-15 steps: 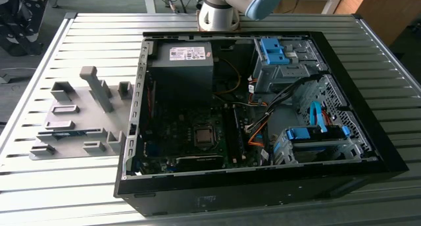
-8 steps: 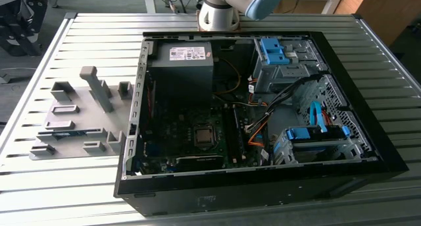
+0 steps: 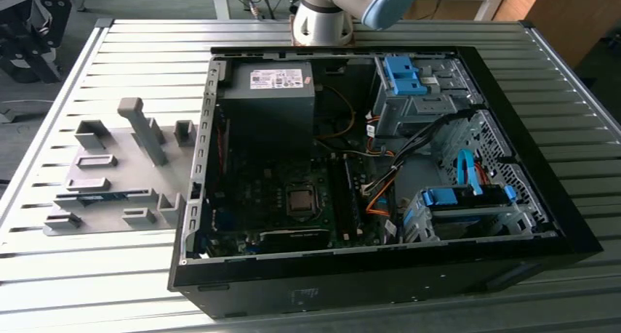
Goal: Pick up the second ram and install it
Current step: 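Pick up the second ram and move it above second insertion slot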
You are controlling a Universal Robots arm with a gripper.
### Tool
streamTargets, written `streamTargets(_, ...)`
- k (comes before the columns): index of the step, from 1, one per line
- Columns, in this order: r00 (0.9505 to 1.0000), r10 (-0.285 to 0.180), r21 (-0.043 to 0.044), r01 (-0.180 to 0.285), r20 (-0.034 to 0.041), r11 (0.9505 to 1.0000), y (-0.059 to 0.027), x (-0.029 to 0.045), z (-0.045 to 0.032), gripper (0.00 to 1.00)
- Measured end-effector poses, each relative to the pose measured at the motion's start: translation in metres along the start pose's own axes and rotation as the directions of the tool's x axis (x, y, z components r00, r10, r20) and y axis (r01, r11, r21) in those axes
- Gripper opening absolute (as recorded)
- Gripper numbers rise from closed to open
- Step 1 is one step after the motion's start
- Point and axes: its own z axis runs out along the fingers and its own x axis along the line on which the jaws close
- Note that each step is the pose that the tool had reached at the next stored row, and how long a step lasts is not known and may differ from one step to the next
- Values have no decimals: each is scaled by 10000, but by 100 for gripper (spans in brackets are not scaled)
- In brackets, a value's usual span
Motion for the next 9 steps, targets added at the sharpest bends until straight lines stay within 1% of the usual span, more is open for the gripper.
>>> streamTargets(9,10000,-12,0,12,-1,10000,0,0,0,11)
